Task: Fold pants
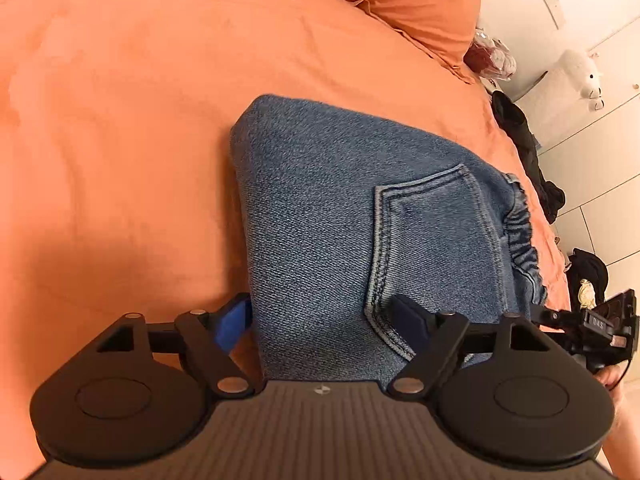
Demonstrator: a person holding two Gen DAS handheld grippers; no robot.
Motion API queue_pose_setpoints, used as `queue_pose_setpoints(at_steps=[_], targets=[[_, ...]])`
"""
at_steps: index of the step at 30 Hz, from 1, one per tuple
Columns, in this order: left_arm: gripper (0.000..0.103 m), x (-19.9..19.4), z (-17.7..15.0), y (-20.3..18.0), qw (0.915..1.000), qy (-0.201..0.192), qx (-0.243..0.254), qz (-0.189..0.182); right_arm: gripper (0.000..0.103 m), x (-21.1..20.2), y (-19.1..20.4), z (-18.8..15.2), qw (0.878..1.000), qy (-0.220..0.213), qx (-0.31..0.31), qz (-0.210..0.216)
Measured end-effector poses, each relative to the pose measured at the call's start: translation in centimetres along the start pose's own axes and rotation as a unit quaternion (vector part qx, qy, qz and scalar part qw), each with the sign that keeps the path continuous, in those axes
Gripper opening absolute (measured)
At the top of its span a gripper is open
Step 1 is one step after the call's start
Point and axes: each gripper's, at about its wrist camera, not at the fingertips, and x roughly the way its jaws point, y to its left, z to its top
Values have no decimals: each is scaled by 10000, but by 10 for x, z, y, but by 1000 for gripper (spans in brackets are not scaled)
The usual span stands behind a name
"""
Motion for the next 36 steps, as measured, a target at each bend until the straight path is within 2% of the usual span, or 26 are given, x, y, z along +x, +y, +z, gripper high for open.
queue_pose_setpoints(at_steps=[3,4,8,9,12,14,18,23,36], targets=[[87,10,0,4,9995,37,-258,-175,77,2,2,0,9999,-48,-49,-73],[83,11,1,2,9996,-7,-265,-125,76,3,4,1,9999,-70,-73,-120],[65,1,1,-13,9999,-67,51,82,65,-9,21,-1,9985,-129,-442,-300],[63,-3,1,-16,9999,-66,95,110,61,-13,25,-1,9980,-135,-528,-324],[53,-14,1,-28,9993,-76,305,224,51,-25,39,-3,9967,-209,-719,-313],[45,-24,1,-35,9989,-93,398,247,48,-33,49,-6,9964,-278,-763,-258],[42,-55,0,-38,9975,-135,583,376,44,-40,70,-20,9961,-217,-849,-113],[41,-112,-12,-18,9961,-195,635,586,44,-32,108,-57,9958,-145,-872,237],[40,-268,-69,92,9863,-443,392,1539,44,59,248,-200,9877,361,-1127,1021]])
